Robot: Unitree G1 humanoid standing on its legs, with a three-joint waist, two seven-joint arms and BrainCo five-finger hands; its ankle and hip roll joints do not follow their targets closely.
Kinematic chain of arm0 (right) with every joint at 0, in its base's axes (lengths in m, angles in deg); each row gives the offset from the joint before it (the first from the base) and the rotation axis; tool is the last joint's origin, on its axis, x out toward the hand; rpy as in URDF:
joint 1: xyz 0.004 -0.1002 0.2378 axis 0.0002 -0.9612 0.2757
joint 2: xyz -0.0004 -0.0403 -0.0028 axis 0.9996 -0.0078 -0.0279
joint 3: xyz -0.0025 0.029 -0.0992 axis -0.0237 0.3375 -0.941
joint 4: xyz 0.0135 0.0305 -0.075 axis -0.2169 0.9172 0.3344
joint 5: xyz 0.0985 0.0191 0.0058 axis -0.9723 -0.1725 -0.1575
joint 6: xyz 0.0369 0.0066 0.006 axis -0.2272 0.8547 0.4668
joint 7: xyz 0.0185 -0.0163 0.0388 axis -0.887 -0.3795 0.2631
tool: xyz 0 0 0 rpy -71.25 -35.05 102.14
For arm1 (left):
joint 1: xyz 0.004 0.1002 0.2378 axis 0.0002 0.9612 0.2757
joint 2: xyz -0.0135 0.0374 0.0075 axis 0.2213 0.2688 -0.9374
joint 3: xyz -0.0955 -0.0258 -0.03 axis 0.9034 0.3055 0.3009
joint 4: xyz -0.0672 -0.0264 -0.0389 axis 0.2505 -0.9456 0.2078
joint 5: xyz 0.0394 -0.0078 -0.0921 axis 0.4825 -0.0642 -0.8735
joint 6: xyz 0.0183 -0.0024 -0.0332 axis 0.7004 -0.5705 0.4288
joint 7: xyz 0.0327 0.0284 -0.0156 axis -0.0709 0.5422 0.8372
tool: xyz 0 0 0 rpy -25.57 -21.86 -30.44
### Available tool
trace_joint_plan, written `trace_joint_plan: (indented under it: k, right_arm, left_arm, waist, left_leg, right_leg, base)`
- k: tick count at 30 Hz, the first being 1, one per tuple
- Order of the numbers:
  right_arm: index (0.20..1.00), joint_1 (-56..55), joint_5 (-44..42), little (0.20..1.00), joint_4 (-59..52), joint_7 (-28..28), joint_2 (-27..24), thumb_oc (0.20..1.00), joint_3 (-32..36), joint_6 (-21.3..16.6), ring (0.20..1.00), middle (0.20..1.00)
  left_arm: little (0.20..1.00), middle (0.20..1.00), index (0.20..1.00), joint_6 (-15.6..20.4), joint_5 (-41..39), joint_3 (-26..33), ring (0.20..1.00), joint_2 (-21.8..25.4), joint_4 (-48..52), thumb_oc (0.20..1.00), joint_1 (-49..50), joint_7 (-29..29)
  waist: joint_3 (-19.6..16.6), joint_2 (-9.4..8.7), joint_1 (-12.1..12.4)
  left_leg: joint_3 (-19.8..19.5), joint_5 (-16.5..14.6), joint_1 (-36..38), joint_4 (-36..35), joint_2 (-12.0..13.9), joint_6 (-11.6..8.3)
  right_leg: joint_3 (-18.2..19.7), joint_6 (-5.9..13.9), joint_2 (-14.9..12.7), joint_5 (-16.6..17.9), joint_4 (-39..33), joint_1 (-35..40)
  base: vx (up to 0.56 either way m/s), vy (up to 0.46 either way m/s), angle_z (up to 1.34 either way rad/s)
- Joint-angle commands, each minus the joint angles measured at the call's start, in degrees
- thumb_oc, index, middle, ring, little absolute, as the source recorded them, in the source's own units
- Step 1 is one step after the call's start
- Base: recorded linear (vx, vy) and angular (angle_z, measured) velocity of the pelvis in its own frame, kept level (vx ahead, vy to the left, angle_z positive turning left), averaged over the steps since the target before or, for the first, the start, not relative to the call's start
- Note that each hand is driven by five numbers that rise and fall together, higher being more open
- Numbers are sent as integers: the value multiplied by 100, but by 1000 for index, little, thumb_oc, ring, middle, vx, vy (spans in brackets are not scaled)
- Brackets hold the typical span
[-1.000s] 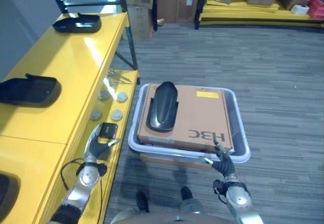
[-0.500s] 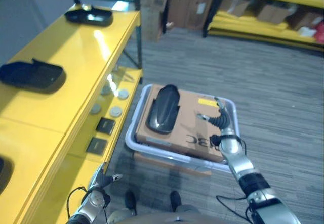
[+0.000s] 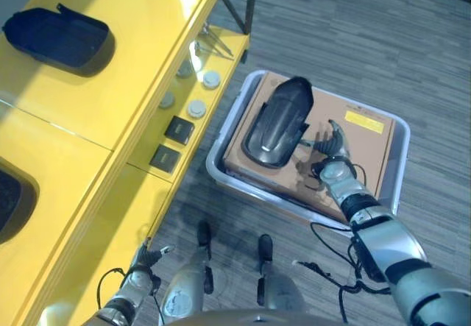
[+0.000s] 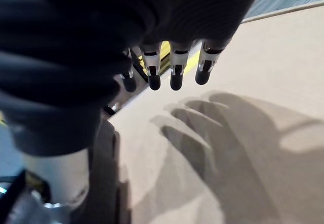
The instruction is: Move parts from the plastic box to the shelf.
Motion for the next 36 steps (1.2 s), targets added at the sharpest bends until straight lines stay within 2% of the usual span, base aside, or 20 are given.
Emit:
trace_joint_plan:
  k: [1,3,8,9,10,11,15,20,21,22,27,30,36]
  right_arm:
    - [1000,464,-170,1000,340,351,-142,1000,-391,-12,1000,1000]
    - [1000,626,-112,1000,613,506,-288,1000,-507,26,1000,1000]
    - [1000,785,-9,1000,781,623,-534,1000,-641,39,1000,1000]
    - [573,807,48,573,870,641,-563,573,-644,64,573,573]
    - [504,809,48,504,871,641,-563,504,-644,63,504,504]
    - [200,808,61,200,880,631,-556,200,-640,70,200,200]
    - [200,807,117,200,907,627,-532,200,-647,89,200,200]
    - [200,689,-81,200,520,224,-554,200,-314,29,200,200]
    - [928,652,-78,928,155,-27,-625,928,-201,-3,928,928]
    - [1000,592,-85,1000,-192,-203,-680,1000,-83,-54,1000,1000]
    - [1000,777,34,1000,-1349,-687,-824,1000,194,-102,1000,1000]
    - [1000,930,36,1000,-1265,-734,-757,1000,155,-86,1000,1000]
    - [1000,1508,-88,1000,-418,-753,-557,1000,-59,7,1000,1000]
  left_arm:
    - [1000,1000,1000,109,-190,-241,1000,-34,-122,1000,-329,-93]
    - [1000,1000,1000,161,-207,-385,1000,0,83,1000,-396,-155]
    - [1000,1000,1000,203,-238,-527,1000,29,316,1000,-497,-252]
    - [1000,1000,1000,187,-218,-554,1000,6,278,1000,-535,-255]
    - [1000,1000,1000,187,-218,-553,1000,5,277,1000,-536,-255]
    - [1000,1000,1000,173,-202,-563,1000,-8,251,1000,-544,-261]
    - [1000,1000,1000,127,-160,-521,1000,-32,47,1000,-514,-264]
    - [1000,1000,1000,74,-131,-398,1000,-51,-179,1000,-479,-195]
    - [1000,1000,1000,77,-136,-369,1000,-57,-151,1000,-463,-162]
    - [1000,1000,1000,84,-154,-339,1000,-66,-124,1000,-465,-120]
    - [1000,1000,1000,112,-232,-280,1000,-47,-15,1000,-557,40]
    - [1000,1000,1000,116,-265,-308,1000,-35,28,1000,-567,51]
    - [1000,1000,1000,107,-196,-454,1000,56,16,1000,-619,61]
  waist:
    - [-52,-26,116]
    - [13,60,222]
    - [52,133,331]
    - [75,140,351]
    - [76,141,348]
    - [78,138,355]
    - [50,97,332]
    - [-34,48,233]
    - [-47,39,182]
    - [-45,36,145]
    - [-47,-53,89]
    - [-42,-72,112]
    - [21,-62,225]
  left_leg:
    - [-274,-480,197,-36,80,-299]
    - [-371,-427,46,-36,37,-325]
    - [-478,-369,-104,-36,-4,-362]
    - [-532,-353,-131,-36,-2,-365]
    - [-534,-353,-132,-36,-2,-365]
    - [-549,-358,-127,-36,-7,-361]
    - [-559,-379,-112,-36,-14,-352]
    - [-490,-446,-47,-36,-24,-327]
    - [-466,-473,-21,-36,-27,-317]
    - [-455,-491,-7,-36,-28,-307]
    - [-395,-534,44,-36,-5,-276]
    - [-395,-526,29,-36,6,-278]
    - [-447,-478,-40,-36,-10,-290]
  right_leg:
    - [173,212,-257,269,-31,-442]
    - [92,220,-281,286,-31,-527]
    - [-15,232,-306,293,-31,-619]
    - [-59,241,-318,294,-31,-614]
    - [-62,241,-318,293,-31,-614]
    - [-67,241,-321,287,-31,-605]
    - [-68,245,-337,266,-31,-567]
    - [-9,249,-358,249,-31,-538]
    - [14,252,-360,247,-31,-533]
    - [40,255,-360,246,-31,-531]
    - [103,246,-347,244,-31,-542]
    - [95,242,-343,247,-31,-551]
    - [38,236,-342,263,-31,-586]
  base:
    - [-14,-7,21]
    - [-17,-4,24]
    - [6,-6,14]
    - [28,-12,10]
    - [31,-9,20]
    - [26,3,19]
    - [17,2,6]
    - [14,9,-2]
    - [0,0,0]
    - [0,0,0]
    - [-8,2,-2]
    - [-14,-7,-4]
    - [-1,1,1]
